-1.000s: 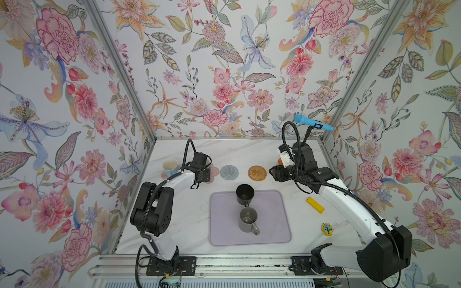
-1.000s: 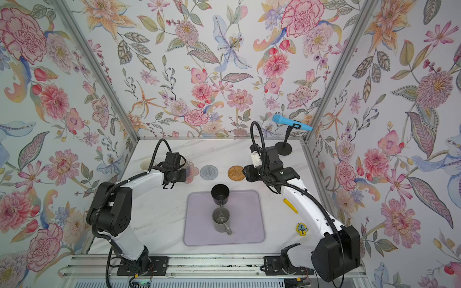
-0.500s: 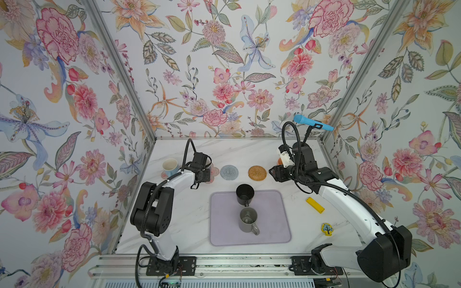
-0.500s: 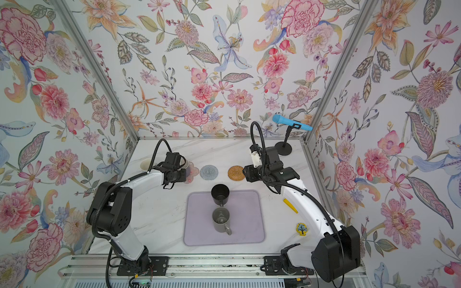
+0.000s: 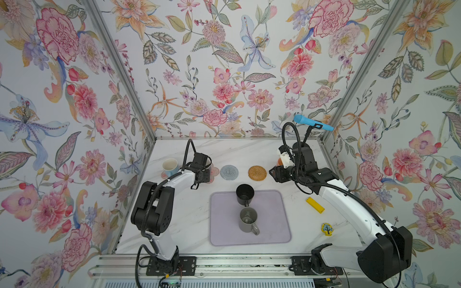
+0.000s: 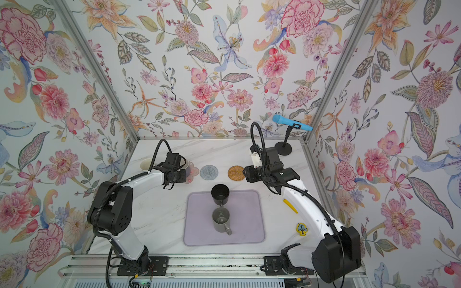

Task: Place cups on coasters
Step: Place the cup on the coaster.

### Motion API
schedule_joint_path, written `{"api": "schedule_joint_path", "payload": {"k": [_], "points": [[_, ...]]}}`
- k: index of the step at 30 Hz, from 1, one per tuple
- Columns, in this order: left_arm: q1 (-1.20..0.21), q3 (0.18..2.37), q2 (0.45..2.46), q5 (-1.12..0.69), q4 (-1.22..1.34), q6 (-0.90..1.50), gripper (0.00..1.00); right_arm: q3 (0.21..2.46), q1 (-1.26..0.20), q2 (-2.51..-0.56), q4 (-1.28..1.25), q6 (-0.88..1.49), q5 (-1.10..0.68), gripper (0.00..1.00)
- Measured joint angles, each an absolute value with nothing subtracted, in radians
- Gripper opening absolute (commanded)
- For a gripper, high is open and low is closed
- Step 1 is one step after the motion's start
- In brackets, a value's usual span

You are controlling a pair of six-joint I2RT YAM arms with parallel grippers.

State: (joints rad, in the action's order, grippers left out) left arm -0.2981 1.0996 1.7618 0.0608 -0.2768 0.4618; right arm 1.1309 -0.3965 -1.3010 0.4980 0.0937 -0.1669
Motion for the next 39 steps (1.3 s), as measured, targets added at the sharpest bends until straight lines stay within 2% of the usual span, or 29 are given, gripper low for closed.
{"api": "schedule_joint_path", "payload": {"k": [9,23,29,34,39], "points": [[-0.298,1.100,1.762,0.066,-0.281,0.464,0.43,1.121,-0.391,-1.285,0.499,0.094,-0.166,0.59],[-0.299,1.100,1.762,0.083,-0.289,0.465,0.30,1.105,-0.378,-1.245,0.498,0.094,-0.165,0.60],[-0.299,1.100,1.763,0.087,-0.294,0.464,0.29,1.103,-0.378,-1.245,0.498,0.094,-0.165,0.60],[-0.299,1.100,1.764,0.086,-0.294,0.463,0.38,1.103,-0.378,-1.245,0.498,0.094,-0.165,0.61],[-0.299,1.100,1.764,0.084,-0.294,0.466,0.54,1.103,-0.378,-1.245,0.498,0.094,-0.165,0.61]]}}
